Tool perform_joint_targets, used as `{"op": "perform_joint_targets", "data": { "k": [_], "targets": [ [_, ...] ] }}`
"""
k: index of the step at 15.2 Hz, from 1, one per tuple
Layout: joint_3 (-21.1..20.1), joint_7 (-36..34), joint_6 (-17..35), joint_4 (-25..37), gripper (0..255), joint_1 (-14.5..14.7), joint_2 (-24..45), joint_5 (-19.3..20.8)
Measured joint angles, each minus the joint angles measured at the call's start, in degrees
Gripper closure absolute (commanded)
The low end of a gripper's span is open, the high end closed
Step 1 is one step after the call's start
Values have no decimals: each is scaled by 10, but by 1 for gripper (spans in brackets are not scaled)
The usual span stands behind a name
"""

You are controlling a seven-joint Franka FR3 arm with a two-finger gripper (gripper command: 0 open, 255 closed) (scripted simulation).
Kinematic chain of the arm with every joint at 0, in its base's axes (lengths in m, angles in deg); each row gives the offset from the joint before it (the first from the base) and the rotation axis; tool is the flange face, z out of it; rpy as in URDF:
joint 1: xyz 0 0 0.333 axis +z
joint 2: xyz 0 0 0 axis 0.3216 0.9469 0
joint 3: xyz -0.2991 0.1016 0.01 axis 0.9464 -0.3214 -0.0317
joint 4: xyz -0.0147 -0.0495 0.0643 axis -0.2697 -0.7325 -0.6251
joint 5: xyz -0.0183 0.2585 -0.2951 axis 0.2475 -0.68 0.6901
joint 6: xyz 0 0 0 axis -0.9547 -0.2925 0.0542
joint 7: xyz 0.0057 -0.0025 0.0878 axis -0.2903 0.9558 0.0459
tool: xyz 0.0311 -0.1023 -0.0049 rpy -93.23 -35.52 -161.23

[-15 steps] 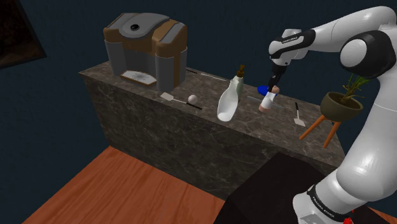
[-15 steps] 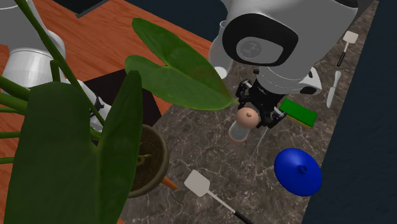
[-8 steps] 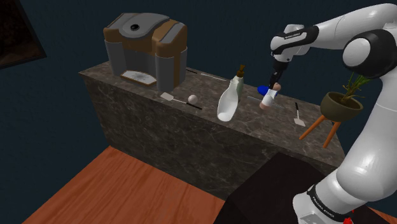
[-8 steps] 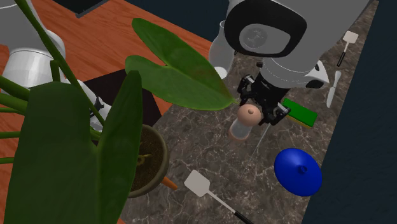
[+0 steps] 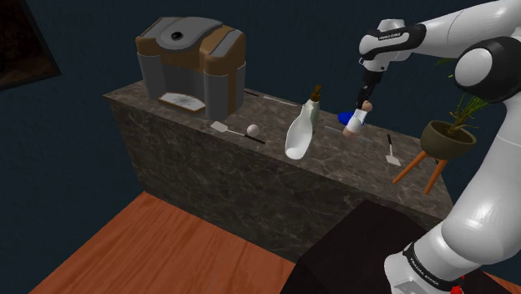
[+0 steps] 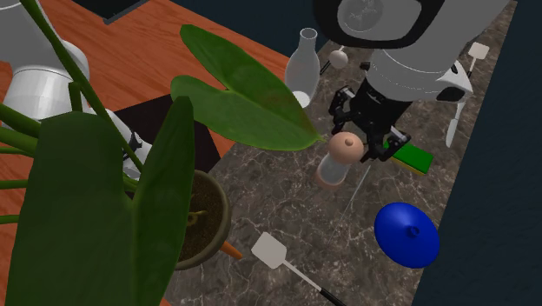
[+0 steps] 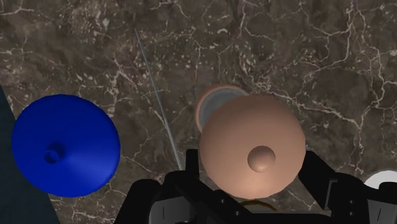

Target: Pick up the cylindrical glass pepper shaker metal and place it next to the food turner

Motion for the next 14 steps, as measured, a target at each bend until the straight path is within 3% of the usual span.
{"op": "perform_joint_targets", "data": {
  "k": [14],
  "targets": [
    [4, 2, -106, 96, 255, -4, -11, 5]
  ]
}}
